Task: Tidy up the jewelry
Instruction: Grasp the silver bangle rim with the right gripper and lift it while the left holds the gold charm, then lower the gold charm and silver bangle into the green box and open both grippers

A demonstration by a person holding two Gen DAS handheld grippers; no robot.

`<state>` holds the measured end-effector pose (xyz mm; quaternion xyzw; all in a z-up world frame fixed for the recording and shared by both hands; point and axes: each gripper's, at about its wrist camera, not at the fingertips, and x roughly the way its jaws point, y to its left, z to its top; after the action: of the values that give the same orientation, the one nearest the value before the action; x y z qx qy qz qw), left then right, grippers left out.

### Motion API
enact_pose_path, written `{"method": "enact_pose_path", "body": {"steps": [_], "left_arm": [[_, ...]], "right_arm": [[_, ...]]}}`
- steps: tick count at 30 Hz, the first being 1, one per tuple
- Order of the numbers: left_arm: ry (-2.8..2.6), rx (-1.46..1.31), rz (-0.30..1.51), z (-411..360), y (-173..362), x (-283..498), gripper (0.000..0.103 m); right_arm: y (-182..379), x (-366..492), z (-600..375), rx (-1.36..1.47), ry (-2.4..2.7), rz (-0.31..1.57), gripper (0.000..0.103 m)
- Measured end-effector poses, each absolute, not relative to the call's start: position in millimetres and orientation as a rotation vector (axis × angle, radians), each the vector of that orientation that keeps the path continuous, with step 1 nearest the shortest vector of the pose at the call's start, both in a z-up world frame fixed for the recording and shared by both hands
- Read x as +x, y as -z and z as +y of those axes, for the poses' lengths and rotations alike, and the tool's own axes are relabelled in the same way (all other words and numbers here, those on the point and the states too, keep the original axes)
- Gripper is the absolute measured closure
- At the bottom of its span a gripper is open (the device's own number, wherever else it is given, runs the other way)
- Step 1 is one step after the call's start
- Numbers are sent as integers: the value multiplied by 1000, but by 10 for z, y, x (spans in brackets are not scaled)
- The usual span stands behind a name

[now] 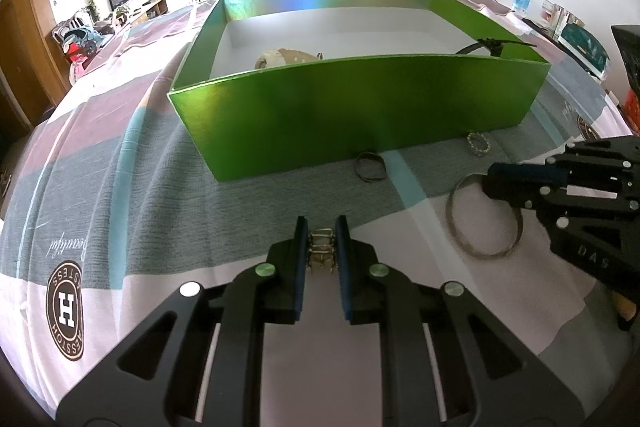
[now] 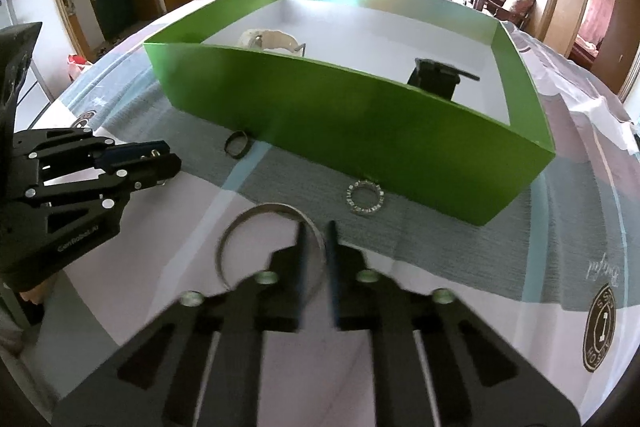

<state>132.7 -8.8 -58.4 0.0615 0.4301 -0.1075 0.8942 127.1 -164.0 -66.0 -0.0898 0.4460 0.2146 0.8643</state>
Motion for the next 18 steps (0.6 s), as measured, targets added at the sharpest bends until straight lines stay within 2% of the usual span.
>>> {"method": "enact_pose_path", "body": {"steps": [9,18], "left_arm": [[223,120,848,-42,406,1235,89],[247,194,757,-77,-323,1290,89]], "right_arm": [[447,1200,-1719,-165,-443,876,99],[-149,1179,-1784,-164,-451,813,99]]}}
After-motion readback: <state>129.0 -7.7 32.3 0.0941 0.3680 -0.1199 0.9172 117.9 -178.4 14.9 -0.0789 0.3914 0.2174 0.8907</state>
